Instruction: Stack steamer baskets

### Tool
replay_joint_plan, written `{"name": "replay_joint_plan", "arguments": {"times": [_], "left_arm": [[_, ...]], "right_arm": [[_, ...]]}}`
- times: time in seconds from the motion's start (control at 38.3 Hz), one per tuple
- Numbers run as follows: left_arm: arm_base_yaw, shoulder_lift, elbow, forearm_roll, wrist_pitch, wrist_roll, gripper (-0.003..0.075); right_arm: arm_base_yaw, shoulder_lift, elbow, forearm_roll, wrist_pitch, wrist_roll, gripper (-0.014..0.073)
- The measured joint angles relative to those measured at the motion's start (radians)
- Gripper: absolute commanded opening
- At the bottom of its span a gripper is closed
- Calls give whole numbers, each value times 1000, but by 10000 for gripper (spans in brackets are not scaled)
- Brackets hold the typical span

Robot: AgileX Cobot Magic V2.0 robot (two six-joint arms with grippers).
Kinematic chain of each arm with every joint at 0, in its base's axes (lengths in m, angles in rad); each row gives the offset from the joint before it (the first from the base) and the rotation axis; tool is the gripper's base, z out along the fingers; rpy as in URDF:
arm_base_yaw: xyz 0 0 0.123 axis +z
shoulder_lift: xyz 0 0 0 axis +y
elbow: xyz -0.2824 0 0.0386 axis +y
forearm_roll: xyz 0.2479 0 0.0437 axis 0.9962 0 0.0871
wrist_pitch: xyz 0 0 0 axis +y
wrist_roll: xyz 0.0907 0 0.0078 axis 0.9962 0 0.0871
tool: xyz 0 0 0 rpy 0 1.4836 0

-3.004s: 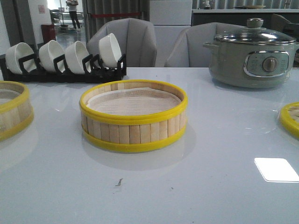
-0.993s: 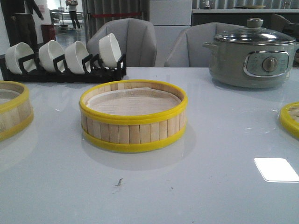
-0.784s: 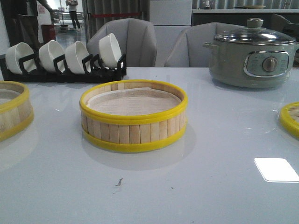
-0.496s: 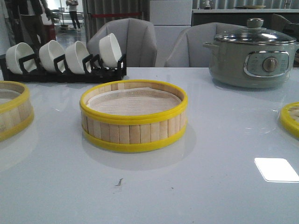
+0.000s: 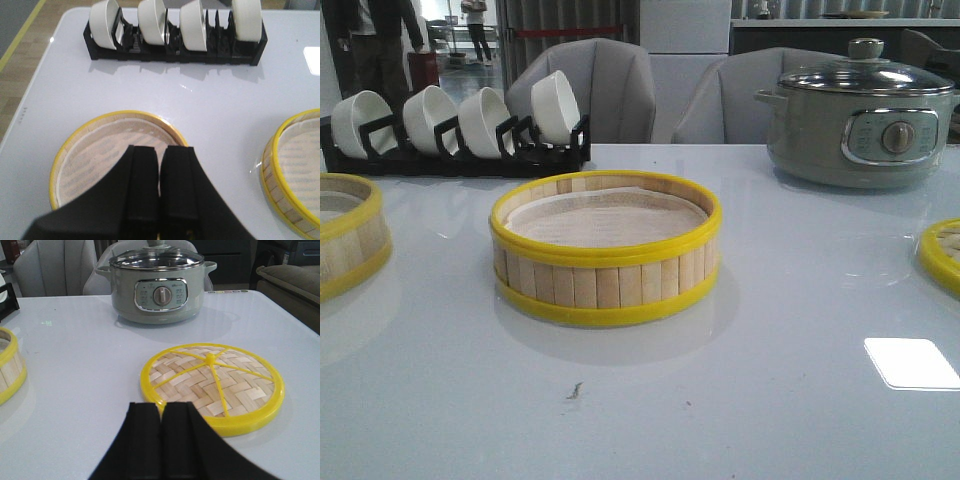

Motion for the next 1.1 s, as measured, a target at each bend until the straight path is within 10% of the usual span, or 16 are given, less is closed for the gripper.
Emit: {"name": "replay_joint_plan", "arguments": {"times": [1.1], "left_arm": [[0,29,0,-5,28,7,85]], "right_arm": [[0,0,0,0,0,0,56]]}}
